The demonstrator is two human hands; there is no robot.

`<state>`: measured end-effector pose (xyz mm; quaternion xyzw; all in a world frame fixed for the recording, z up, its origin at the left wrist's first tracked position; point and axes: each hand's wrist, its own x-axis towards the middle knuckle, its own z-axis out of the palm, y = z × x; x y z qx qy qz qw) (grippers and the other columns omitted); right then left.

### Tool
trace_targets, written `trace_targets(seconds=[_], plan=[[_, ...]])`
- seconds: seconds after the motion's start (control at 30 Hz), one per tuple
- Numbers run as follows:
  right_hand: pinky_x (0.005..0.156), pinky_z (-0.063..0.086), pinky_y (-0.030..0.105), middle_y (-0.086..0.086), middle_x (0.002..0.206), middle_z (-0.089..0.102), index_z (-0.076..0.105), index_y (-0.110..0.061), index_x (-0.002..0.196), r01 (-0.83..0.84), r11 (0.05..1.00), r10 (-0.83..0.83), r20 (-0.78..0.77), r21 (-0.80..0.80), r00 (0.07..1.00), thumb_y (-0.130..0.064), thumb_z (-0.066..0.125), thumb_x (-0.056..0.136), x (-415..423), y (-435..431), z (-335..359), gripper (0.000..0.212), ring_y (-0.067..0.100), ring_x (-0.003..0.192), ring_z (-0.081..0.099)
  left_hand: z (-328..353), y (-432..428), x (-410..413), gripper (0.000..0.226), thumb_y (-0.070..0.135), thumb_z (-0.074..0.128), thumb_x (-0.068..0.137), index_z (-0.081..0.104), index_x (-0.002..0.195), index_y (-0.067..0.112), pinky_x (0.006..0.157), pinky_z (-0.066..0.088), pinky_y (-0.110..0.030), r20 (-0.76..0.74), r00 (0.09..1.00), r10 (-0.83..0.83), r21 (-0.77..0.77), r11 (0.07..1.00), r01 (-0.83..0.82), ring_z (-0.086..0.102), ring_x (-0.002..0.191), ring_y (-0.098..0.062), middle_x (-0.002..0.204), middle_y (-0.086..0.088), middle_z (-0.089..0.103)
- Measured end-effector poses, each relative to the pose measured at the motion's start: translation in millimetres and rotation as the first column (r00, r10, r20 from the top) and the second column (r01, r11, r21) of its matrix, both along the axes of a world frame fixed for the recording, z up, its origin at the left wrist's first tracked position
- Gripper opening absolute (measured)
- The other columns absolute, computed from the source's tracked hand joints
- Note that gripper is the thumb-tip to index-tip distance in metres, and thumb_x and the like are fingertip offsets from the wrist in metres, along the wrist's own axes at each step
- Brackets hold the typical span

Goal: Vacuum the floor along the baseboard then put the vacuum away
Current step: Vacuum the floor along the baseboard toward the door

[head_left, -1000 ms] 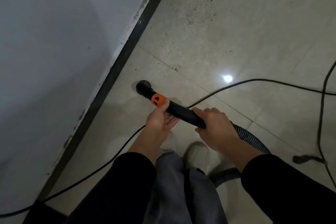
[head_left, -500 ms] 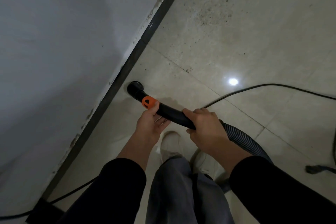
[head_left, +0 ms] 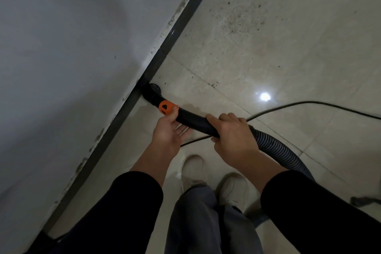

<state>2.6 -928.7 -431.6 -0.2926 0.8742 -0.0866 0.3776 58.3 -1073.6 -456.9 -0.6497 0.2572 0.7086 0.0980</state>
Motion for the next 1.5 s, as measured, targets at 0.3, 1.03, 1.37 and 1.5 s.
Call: trace_targets(seconds=[0.3, 1.03, 1.37, 1.5], plan=[[0.095, 0.032, 0.036, 0.002, 0.113, 0.055, 0.035, -0.024, 0.142, 0.082, 0.997, -0.082, -0.036, 0.002, 0.996, -0.019, 0.056, 0.089, -10, 10, 2, 0.057, 0.023, 0.111, 0.046, 0, 6, -28, 0.032, 0.023, 0.060, 0.094, 0.056, 0.121, 0.005, 0.085, 0.054, -0.039, -0.017, 0.999, -0.030, 0.021, 0.999, 0.030, 0.063, 0.108, -0.030, 0.116, -0.017, 0.065], [0.086, 0.032, 0.033, -0.001, 0.105, 0.055, 0.039, -0.026, 0.140, 0.263, 0.962, -0.261, -0.036, 0.072, 0.965, -0.024, 0.060, 0.089, -4, 77, 24, 0.055, 0.020, 0.105, 0.046, 7, 69, -48, 0.038, 0.023, 0.061, 0.094, 0.052, 0.126, 0.005, 0.090, 0.054, -0.044, -0.027, 0.979, -0.202, 0.141, 0.969, 0.204, 0.061, 0.111, -0.031, 0.122, -0.017, 0.062], [0.083, 0.036, 0.036, -0.006, 0.088, 0.046, 0.045, -0.025, 0.132, 0.309, 0.943, -0.305, -0.048, 0.122, 0.951, -0.023, 0.065, 0.086, 2, 109, 29, 0.050, 0.021, 0.097, 0.048, 9, 102, -52, 0.030, 0.022, 0.064, 0.092, 0.057, 0.118, 0.008, 0.072, 0.057, -0.035, -0.026, 0.972, -0.234, 0.172, 0.957, 0.235, 0.063, 0.106, -0.029, 0.120, -0.015, 0.063], [0.081, 0.036, 0.036, -0.006, 0.086, 0.047, 0.047, -0.024, 0.129, 0.324, 0.937, -0.319, -0.059, 0.127, 0.946, -0.022, 0.066, 0.085, 5, 118, 30, 0.048, 0.019, 0.092, 0.047, 12, 111, -52, 0.029, 0.021, 0.064, 0.092, 0.057, 0.116, 0.008, 0.072, 0.057, -0.035, -0.026, 0.968, -0.249, 0.176, 0.952, 0.250, 0.063, 0.106, -0.029, 0.117, -0.015, 0.064]])
